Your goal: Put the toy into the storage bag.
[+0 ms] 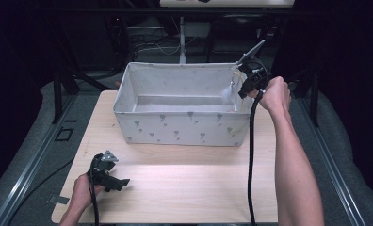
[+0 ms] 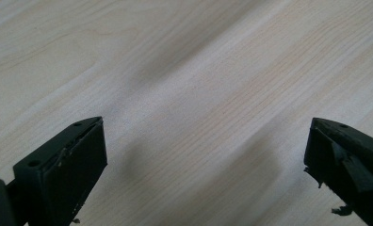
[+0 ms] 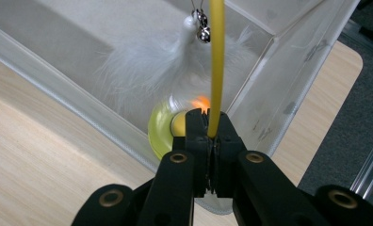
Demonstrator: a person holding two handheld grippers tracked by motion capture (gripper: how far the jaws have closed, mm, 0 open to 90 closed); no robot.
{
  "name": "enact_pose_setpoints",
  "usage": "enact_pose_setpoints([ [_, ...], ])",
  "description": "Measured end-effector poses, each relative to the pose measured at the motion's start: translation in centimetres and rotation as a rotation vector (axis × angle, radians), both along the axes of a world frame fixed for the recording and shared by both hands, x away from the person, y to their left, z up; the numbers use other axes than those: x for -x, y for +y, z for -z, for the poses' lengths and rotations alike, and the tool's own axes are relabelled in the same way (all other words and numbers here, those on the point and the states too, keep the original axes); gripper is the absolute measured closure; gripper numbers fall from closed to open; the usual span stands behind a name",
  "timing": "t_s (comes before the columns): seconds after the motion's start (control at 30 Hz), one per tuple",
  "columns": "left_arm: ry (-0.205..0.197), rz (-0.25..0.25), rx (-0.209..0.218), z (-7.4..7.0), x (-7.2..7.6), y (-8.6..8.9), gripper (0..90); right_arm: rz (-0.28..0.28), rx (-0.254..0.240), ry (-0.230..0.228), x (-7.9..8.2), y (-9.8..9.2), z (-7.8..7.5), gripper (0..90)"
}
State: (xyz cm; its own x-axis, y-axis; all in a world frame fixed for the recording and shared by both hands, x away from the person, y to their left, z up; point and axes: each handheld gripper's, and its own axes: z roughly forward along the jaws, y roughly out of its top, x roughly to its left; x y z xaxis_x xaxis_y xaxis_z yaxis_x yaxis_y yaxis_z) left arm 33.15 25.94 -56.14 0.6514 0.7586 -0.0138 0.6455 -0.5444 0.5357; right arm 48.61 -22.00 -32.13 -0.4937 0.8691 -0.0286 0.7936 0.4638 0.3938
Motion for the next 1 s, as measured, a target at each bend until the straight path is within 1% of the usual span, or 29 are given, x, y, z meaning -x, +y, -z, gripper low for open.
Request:
enact_pose_setpoints([
  [0.1,0.001,-0.001,0.0,0.0,0.0,0.0,0.0,0.001,0.001,0.01,0.0,-0.1,0.3,88.3],
  [0.13,0.001,0.0,0.001,0.0,0.0,0.0,0.0,0.001,-0.001,0.012,0.0,-0.3,0.6,88.3],
  [0.2,0.001,0.0,0.0,0.0,0.0,0.0,0.0,0.0,-0.001,0.014,0.1,-0.3,0.8,88.3],
  [0.4,0.001,0.0,0.0,0.0,0.0,0.0,0.0,0.008,0.0,0.039,0.1,-0.6,1.9,88.3],
  [0.43,0.001,0.0,0.0,0.0,0.0,0.0,0.0,0.008,0.0,0.039,0.1,-0.6,1.9,88.3],
  [0.47,0.0,0.0,0.0,0.0,0.0,0.0,0.0,0.01,-0.001,0.046,0.1,-0.6,2.3,88.3],
  [0.6,0.0,0.0,0.0,0.0,0.0,0.0,0.0,0.011,0.0,0.06,0.1,-0.6,2.9,88.3],
  [0.77,0.0,0.0,0.0,0.0,0.0,0.0,0.0,0.009,0.007,0.071,0.0,-0.6,3.4,88.3],
  [0.8,0.0,0.0,0.0,0.0,0.0,0.0,0.0,0.011,0.009,0.08,-0.1,-0.6,3.7,88.3],
  [1.0,0.0,0.0,0.0,0.0,0.0,0.0,0.0,0.015,0.009,0.095,-0.2,-0.4,4.6,88.3],
])
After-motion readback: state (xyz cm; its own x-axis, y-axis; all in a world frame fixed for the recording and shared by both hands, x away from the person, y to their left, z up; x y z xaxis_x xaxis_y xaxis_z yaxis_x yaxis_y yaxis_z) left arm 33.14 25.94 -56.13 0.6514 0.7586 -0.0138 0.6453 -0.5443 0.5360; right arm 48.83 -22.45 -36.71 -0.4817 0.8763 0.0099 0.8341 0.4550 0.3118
